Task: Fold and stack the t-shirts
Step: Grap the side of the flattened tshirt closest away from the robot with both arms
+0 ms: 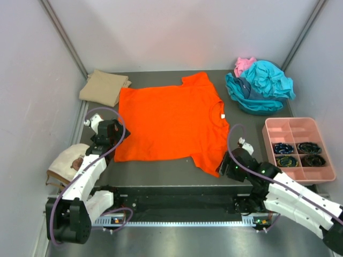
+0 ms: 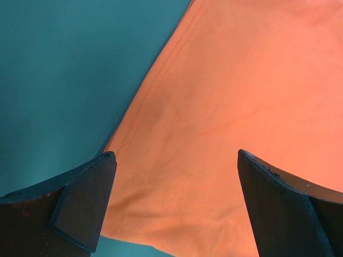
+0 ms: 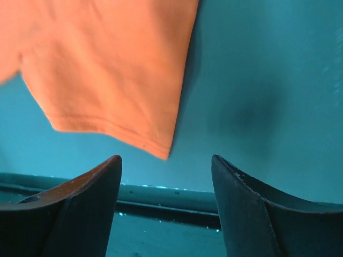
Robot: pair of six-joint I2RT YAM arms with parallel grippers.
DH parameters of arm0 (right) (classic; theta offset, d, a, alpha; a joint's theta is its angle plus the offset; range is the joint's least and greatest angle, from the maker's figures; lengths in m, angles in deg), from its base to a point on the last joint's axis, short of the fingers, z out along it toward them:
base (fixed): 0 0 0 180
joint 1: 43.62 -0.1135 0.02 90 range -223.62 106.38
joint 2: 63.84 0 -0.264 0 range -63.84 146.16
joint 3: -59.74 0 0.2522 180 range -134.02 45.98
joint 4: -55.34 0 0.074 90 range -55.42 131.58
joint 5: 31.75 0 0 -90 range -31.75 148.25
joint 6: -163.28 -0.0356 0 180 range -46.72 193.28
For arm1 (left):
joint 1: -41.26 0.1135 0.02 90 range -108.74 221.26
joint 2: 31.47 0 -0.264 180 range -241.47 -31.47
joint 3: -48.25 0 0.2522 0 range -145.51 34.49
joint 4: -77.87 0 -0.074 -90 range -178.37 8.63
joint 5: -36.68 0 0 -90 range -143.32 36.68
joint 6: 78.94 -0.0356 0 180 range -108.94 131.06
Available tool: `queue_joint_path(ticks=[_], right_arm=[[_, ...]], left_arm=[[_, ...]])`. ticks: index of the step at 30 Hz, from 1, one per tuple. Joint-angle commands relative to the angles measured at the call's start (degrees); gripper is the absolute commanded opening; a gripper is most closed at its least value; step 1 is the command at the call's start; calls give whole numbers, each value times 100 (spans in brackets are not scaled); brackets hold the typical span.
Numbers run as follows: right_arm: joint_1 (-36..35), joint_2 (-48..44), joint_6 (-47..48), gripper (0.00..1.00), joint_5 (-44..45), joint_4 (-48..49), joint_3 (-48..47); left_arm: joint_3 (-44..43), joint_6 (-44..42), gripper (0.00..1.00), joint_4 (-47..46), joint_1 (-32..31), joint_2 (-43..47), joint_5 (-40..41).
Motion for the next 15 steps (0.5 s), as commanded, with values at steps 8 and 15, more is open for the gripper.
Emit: queue_joint_path(ticks=[8,15], right_arm=[[-716,1091,-646,64,450,1138,306],[-716,1354,-699,55,582,1147,271]], left_arm=[[-40,-25,99,68,3,163,25],[4,-25,99,24,3,145,25]])
